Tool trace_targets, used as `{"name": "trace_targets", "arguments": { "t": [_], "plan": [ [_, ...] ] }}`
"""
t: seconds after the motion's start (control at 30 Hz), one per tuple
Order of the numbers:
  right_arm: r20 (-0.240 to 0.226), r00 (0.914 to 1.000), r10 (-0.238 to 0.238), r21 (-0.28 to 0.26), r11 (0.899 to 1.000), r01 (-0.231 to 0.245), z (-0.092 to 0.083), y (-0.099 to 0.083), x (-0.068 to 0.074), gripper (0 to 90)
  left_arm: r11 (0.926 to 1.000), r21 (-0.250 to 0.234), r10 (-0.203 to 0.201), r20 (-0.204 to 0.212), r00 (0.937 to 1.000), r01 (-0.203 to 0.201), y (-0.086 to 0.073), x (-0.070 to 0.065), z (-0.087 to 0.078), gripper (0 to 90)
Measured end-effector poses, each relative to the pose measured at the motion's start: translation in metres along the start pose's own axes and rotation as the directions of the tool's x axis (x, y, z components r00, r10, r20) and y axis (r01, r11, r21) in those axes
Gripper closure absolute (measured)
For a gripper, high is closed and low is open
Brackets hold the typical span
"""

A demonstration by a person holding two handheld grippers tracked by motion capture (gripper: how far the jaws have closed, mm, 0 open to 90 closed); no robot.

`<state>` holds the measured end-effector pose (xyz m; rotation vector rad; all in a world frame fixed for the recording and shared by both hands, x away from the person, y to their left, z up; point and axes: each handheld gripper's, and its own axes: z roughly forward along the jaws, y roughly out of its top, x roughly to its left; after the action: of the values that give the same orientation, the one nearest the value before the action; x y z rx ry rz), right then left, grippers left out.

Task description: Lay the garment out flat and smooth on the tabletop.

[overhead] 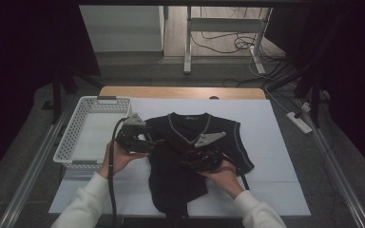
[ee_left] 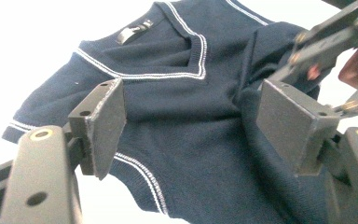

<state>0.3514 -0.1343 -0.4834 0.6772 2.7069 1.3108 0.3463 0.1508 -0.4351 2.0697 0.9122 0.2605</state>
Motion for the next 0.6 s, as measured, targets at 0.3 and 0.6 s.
{"name": "trace_targets", "arguments": {
  "t": [0.3,0.6],
  "plan": [
    [0.067,0.9977,-0.002,-0.092,0.996,0.009,-0.067,-0.020,0.009,37.1,1.0000,0.007,0.005,0.004,1.0000,-0.005,0.000,-0.001,0.003,24.7],
    [0.045,0.9983,0.035,0.002,0.999,-0.036,-0.068,-0.067,0.022,37.1,0.9999,0.009,0.011,0.008,0.9999,-0.011,0.002,-0.003,0.005,24.6]
  ]
}}
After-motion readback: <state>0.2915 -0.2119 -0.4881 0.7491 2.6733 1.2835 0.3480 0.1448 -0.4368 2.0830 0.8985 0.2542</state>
